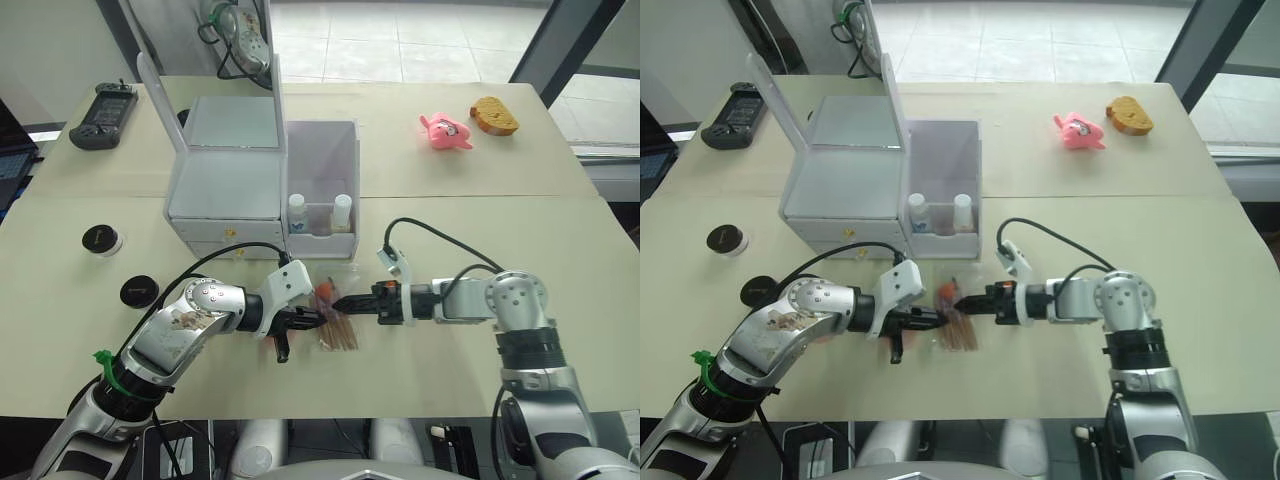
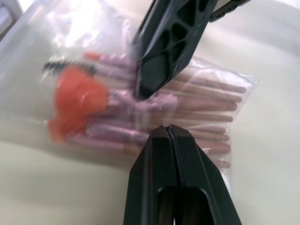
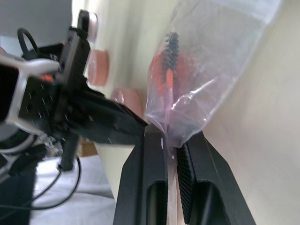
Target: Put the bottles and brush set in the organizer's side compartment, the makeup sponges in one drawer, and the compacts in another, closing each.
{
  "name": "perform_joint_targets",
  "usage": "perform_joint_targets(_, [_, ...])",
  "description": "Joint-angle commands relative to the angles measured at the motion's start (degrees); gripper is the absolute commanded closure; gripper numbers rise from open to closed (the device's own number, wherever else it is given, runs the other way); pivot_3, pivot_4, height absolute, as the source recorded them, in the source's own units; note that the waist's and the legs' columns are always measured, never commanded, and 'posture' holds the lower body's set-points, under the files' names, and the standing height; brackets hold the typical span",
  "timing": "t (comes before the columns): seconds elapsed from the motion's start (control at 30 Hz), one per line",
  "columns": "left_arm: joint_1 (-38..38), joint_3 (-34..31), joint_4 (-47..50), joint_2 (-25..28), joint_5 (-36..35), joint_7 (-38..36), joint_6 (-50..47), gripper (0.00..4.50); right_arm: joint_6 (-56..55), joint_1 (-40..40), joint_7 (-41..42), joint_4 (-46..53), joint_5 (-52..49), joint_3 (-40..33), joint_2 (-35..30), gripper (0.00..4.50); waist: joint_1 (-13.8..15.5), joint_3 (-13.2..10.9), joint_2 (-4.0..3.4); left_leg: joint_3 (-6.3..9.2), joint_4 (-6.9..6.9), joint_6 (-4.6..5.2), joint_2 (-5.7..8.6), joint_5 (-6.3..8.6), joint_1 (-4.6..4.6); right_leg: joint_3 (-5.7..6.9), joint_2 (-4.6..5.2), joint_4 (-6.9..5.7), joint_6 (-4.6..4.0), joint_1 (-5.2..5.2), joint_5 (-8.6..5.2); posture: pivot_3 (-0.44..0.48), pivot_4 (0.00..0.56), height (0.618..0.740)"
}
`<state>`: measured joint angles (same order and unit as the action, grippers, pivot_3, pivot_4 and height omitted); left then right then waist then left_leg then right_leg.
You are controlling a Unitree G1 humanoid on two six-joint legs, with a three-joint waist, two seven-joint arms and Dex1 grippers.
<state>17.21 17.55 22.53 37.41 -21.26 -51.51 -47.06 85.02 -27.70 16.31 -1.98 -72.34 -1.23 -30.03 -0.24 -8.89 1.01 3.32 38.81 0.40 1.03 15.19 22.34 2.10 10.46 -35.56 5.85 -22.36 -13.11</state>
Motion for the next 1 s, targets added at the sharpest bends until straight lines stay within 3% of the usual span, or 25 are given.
perform_joint_targets(0.03, [-2.8,-7.7,1.3,-0.7,-6.3,-2.9,3.5,4.5,-0.9,-0.7,8.0,9.0,-2.1,-5.2,-5.8,4.49,-0.2,0.0,-0.02,-0.02,-0.01,0.0,0.0,0.0,0.08,0.0,0.0,0.08,0.0,-0.07,0.0,0.0,0.15,0.74])
perform_joint_targets(0.17, [-6.3,-17.5,3.3,-0.6,-14.4,-5.2,4.4,4.5,-15.4,-0.6,20.5,21.3,3.9,-9.2,-10.8,4.49,-0.7,-0.1,-0.11,0.01,-0.09,0.01,-0.03,0.01,0.08,0.02,-0.04,0.15,-0.02,-0.1,-0.01,0.0,0.15,0.74])
perform_joint_targets(0.27, [-7.4,-25.0,4.1,-0.6,-20.3,-4.5,3.8,4.5,-23.1,-6.2,28.0,22.3,5.7,-11.1,-12.1,4.49,-0.8,-0.2,-0.14,0.01,-0.1,0.01,-0.03,0.01,0.07,0.02,-0.04,0.26,-0.01,-0.07,-0.01,0.0,0.15,0.74])
perform_joint_targets(0.47, [-7.1,-36.3,6.7,-2.6,-31.8,1.0,3.2,4.5,-34.7,-28.9,33.4,2.9,19.7,-2.7,-6.6,4.49,-0.9,-0.2,-0.16,0.01,-0.09,-0.03,-0.03,-0.02,0.0,0.01,-0.04,0.41,-0.02,0.04,-0.01,0.0,0.15,0.74])
perform_joint_targets(0.53, [-7.9,-38.1,8.1,-2.6,-34.4,2.9,2.9,4.5,-44.2,-34.3,37.7,-6.9,29.6,3.4,-3.7,4.49,-0.9,-0.2,-0.15,-0.01,-0.13,-0.06,-0.03,-0.03,0.0,0.01,-0.03,0.36,-0.03,0.04,0.0,0.0,0.15,0.74])
perform_joint_targets(0.63, [-9.7,-39.2,10.4,-1.9,-36.1,5.4,3.0,4.5,-58.8,-40.9,41.3,-24.7,39.2,6.4,2.9,4.49,-1.4,-0.2,-0.15,-0.07,-0.13,-0.48,-0.02,-0.27,0.02,-0.01,-0.02,0.37,-0.04,0.03,0.0,0.0,0.15,0.74])
perform_joint_targets(0.8, [-12.6,-40.6,13.9,-0.3,-37.2,10.0,3.1,4.5,-77.7,-46.9,45.9,-47.4,49.6,7.6,9.3,4.49,-1.9,-0.2,-0.14,-0.01,-0.23,-0.84,-0.02,-0.44,0.17,0.01,-0.02,0.39,-0.04,-0.13,0.01,0.0,0.15,0.74])
perform_joint_targets(1.0, [-16.4,-43.3,16.7,1.2,-38.6,13.9,3.9,4.5,-87.6,-48.7,49.5,-62.2,54.8,5.6,13.5,4.49,-3.0,-0.2,-0.16,0.01,-0.61,-1.3,-0.03,-0.6,0.12,0.0,-0.02,0.4,-0.05,-0.25,0.01,0.0,0.15,0.74])
